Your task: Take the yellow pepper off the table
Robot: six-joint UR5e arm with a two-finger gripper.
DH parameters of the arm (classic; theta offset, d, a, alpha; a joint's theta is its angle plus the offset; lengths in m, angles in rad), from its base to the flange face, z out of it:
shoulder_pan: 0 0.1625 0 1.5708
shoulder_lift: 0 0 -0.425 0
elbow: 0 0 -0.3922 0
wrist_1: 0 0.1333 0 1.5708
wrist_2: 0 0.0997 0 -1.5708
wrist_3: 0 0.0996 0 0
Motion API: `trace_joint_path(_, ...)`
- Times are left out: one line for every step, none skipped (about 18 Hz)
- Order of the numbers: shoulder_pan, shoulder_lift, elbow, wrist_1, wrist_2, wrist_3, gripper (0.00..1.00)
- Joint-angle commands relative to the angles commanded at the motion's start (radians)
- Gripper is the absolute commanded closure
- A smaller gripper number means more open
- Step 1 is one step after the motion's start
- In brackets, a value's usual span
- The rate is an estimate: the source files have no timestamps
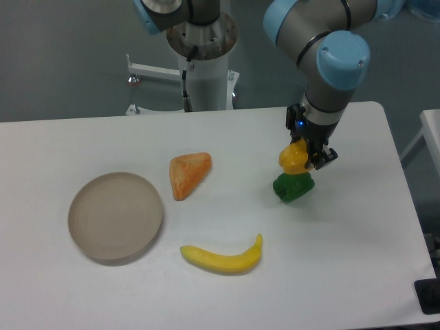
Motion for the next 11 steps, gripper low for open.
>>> trace_joint_path(-0.002,-0.003,0.000,0.002,0.002,0.000,0.65)
trace_joint_path(-0.003,-0.009,0.003,0.002,0.000,0.000,0.65)
trace_joint_path(-0.006,-0.012,0.008,0.002,0.000,0.000,0.65)
trace_joint_path(-0.012,-0.017,0.011,0.002,0.000,0.000,0.65)
trace_joint_path(-0.014,-0.018,0.012,0.002,-0.002,-0.002,0.65)
trace_joint_path(-0.014,-0.018,0.012,0.002,0.000,-0.002,0.64)
trace_joint_path(-0.015,-0.018,0.012,0.002,-0.002,-0.002,0.64)
trace_joint_path(-0.015,-0.018,0.012,0.002,-0.002,-0.002,0.64)
trace_joint_path(-0.015,-0.018,0.014,0.002,-0.002,-0.002,0.64)
trace_joint_path(-0.015,-0.020,0.012,0.002,-0.002,-0.002,0.64)
trace_joint_path(-0.015,-0.020,0.012,0.002,-0.002,-0.002,0.64)
